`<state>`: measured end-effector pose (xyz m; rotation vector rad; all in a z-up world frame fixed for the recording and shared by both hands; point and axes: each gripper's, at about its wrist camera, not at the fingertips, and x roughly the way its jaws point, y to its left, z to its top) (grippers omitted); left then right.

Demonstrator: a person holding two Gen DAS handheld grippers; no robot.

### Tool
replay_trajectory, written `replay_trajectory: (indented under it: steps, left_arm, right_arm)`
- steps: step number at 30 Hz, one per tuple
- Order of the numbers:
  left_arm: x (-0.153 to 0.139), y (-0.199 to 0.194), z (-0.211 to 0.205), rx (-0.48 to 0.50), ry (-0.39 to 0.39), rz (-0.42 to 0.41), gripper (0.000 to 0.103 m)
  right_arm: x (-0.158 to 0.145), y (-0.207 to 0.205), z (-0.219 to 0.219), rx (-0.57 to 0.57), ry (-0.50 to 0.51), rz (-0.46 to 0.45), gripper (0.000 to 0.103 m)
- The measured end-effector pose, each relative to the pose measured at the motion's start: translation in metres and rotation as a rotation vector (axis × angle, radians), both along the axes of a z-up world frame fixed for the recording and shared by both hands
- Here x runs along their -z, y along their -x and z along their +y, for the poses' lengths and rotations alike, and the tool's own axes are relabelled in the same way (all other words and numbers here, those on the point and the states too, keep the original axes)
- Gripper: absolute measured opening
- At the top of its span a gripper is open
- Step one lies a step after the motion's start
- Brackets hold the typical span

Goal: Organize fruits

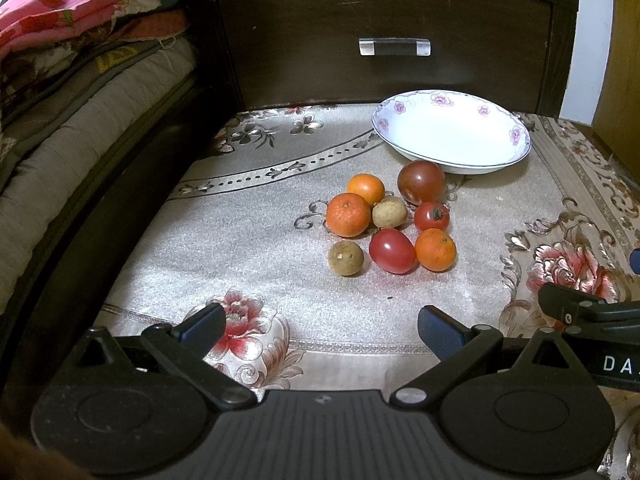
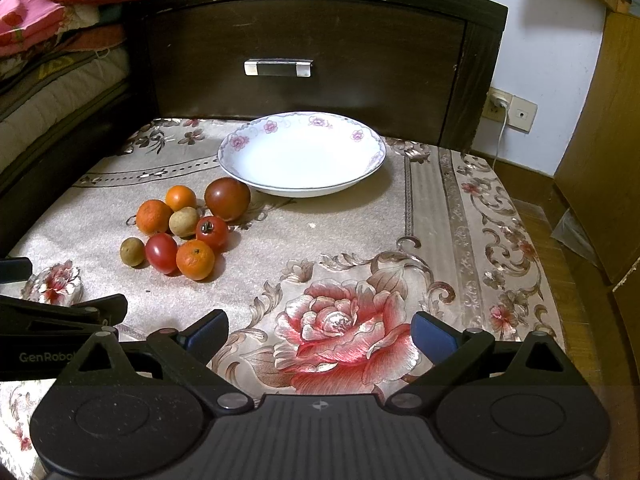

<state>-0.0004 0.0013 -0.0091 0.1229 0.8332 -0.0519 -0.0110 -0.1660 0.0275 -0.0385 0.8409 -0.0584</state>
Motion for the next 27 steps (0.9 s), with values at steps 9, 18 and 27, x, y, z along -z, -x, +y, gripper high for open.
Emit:
replay_trajectory:
  steps: [9,18,27]
  left_arm:
    - [0.0011,0.0002,-0.0001,0.001,-0.003,0.001,0.103]
    - [0.0009,0.0001,-0.0002,0.001,-0.004,0.001,0.103]
    - [0.0011,-0.0017,0.0043,-0.012,-0.003,0.002,0.103]
  right_arm:
    - [0.0007,0.0002,0.0008,-0.002,0.000,0.001,0.094]
    - [0.0012,0.0000,0.0008,-0.002,0.000,0.001,0.094]
    - [0.0031,-0.0008,0.0056,-0.013,-0.004,0.002,0.092]
